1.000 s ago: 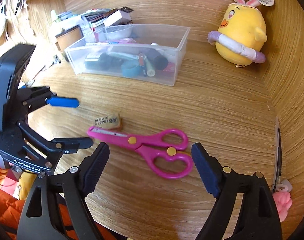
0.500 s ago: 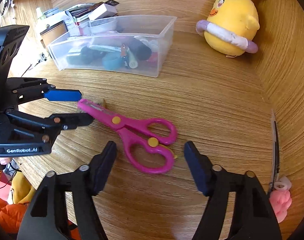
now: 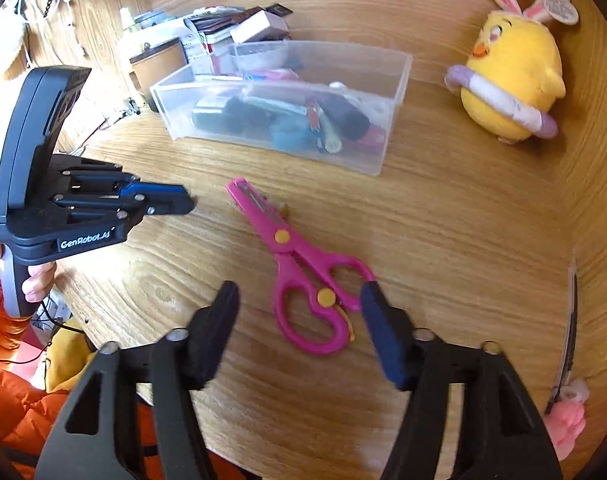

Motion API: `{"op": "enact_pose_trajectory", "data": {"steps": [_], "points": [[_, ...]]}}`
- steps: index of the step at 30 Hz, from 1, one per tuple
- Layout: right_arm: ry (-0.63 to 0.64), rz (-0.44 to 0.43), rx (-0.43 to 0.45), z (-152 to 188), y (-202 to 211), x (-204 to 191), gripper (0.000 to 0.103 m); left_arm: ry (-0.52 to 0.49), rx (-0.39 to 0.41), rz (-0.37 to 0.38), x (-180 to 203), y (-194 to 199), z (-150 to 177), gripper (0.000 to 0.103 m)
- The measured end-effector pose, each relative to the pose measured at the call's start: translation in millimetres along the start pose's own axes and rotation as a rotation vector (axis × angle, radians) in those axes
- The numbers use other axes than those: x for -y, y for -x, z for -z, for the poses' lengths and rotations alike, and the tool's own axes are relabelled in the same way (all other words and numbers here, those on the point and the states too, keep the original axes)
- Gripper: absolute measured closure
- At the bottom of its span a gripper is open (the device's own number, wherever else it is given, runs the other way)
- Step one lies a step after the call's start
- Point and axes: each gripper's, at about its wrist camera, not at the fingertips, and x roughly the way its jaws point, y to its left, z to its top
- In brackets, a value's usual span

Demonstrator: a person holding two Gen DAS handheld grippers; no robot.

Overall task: Organize objects
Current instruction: 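Grasp the eraser with left tool while right tool grasps pink scissors, then lower the eraser and scissors into the box and open both tools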

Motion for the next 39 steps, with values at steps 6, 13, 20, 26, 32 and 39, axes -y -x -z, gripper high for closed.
{"op": "enact_pose_trajectory", "data": {"steps": [6,13,20,26,32,39], "points": [[0.078,0.016,-0.03,-22.6,-32.3,-4.4,0.045,-0.003,-0.012,0.026,4.3,-2.3,-2.7,0.076],[0.084,-0.016,-0.054,-24.4,-42.0,-0.5,0.083,-0.058,-0.019,0.046,25.7,-9.3,-15.0,0.053],[-0.002,-0.002,-0.021,-12.9,-33.5,17.4,0.086,-0.128,-0.034,0.035,51.6,-24.6,-33.8,0.05],[-0.055,0.01,0.04,-10.1,-16.6,29.3,0.086,-0.152,-0.033,0.024,61.3,-36.6,-45.8,0.054],[-0.085,0.028,0.122,-17.3,-0.6,30.8,0.086,-0.136,0.002,-0.008,57.0,-30.3,-38.8,0.059],[-0.127,0.015,0.195,-30.4,10.5,32.5,0.086,-0.071,0.071,-0.028,35.7,-4.8,-36.1,0.059]]}}
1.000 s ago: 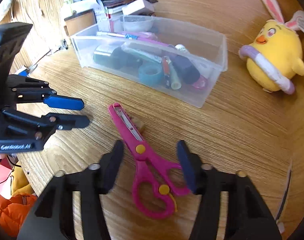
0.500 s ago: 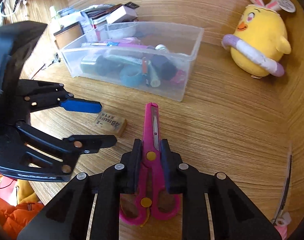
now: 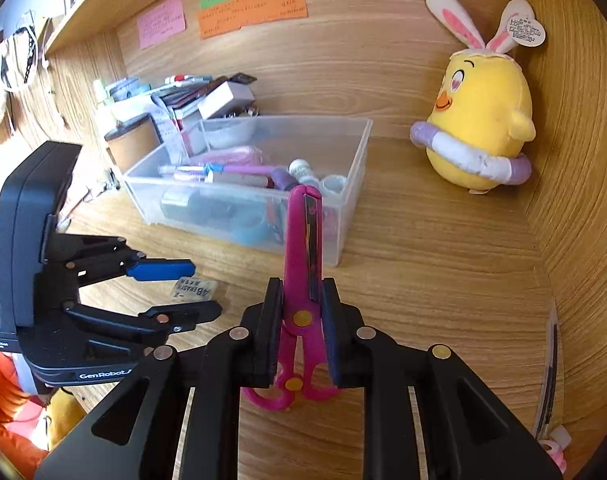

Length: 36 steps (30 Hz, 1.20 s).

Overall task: Organize objects
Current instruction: 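Lower the eraser and scissors into the box and open both tools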

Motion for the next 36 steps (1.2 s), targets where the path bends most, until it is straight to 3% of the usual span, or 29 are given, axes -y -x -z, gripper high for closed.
{"op": "enact_pose_trajectory", "data": {"steps": [20,28,36], "points": [[0.018,0.038,0.188,-74.5,20.4,-22.2,0.086,0.131,0.227,-0.05,-53.0,62.3,-40.7,0.059],[0.037,0.1,0.208,-99.5,8.1,-22.9,0.086,0.154,0.25,-0.064,-68.4,65.7,-57.2,0.059],[0.097,0.154,0.145,-111.5,-27.7,-28.9,0.086,0.177,0.213,-0.083,-85.8,43.0,-69.3,0.059]]}}
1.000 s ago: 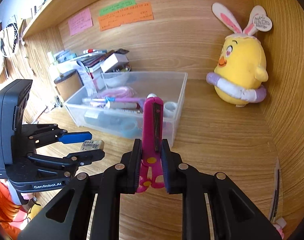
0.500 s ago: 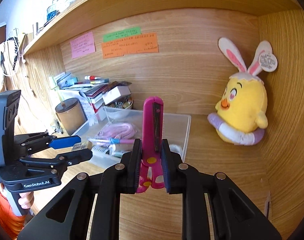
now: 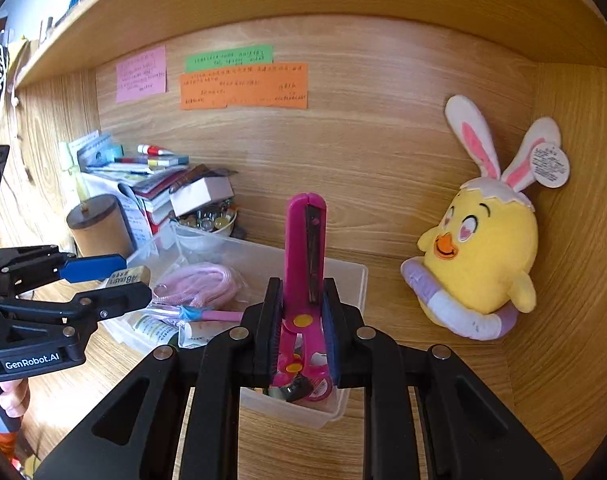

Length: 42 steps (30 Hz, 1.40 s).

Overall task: Organize objects
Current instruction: 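Lower the eraser and scissors into the box and open both tools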

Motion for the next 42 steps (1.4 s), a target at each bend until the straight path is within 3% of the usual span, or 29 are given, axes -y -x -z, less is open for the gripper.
{"op": "enact_pose_trajectory", "data": {"steps": [14,25,27,31,36,42], "points": [[0.09,-0.101,-0.159,6.1,-59.7,-34.9,0.084,0.043,-0.118,0.014,-16.0,-47.0,4.1,0.059],[0.046,-0.137,-0.166,12.9,-49.1,-28.1,0.074,0.057,-0.078,0.048,-21.6,-24.9,5.5,0.055],[0.036,-0.134,-0.157,14.8,-41.5,-25.3,0.066,0.059,-0.059,0.042,-21.4,-17.9,6.7,0.047],[0.026,-0.121,-0.12,18.5,-23.2,-22.3,0.049,0.053,-0.026,0.031,-18.6,-4.3,11.3,0.04],[0.011,-0.119,-0.076,23.9,1.6,-20.2,0.028,0.051,0.011,0.013,-15.4,11.1,21.0,0.021],[-0.009,-0.125,-0.035,32.8,26.2,-18.2,0.016,0.051,0.057,-0.026,-12.8,24.1,33.4,0.013]]}}
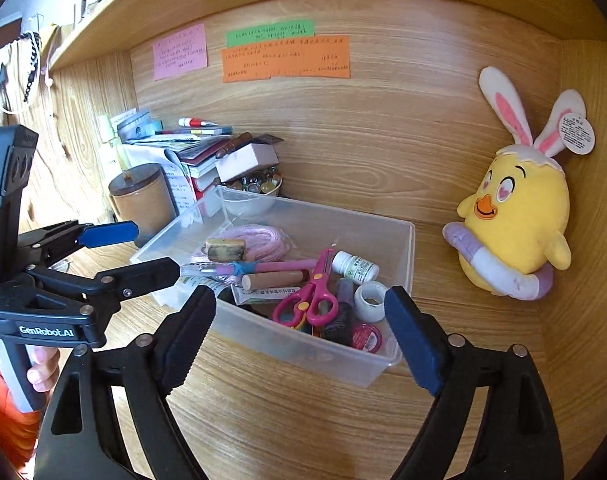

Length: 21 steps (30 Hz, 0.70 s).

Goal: Organize objects

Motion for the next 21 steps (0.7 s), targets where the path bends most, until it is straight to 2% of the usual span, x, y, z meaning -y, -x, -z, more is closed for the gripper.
{"op": "enact_pose_trajectory", "data": {"steps": [21], "points": [[-0.024,0.011,-0.005,22.1,7.1,-1.6,0.012,-0.015,0.012,-0.005,11.3,11.7,26.5,0.009]]}}
